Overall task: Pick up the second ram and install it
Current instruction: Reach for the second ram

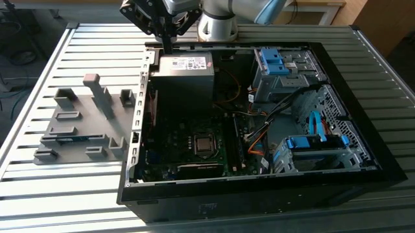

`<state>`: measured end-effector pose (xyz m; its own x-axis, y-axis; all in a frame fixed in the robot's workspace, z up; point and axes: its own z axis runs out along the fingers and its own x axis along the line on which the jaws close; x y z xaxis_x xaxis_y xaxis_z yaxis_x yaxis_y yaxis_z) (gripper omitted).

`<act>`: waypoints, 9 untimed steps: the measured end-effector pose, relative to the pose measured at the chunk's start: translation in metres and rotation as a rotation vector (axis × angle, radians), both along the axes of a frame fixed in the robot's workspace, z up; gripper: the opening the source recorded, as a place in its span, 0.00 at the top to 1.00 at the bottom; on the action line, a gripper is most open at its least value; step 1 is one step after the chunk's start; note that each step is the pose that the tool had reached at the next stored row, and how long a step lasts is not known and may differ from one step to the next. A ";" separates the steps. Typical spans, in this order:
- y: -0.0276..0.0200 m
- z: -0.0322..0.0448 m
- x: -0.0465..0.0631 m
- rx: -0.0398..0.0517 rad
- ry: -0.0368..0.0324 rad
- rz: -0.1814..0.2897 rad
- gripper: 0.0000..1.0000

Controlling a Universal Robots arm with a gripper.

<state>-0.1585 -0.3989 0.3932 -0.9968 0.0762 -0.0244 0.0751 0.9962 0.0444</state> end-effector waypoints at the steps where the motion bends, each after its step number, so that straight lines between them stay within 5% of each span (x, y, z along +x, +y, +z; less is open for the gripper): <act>1: 0.0000 0.0000 0.000 0.0000 0.0000 0.000 0.89; 9: 0.0000 0.0000 -0.003 0.0000 0.0000 0.000 0.89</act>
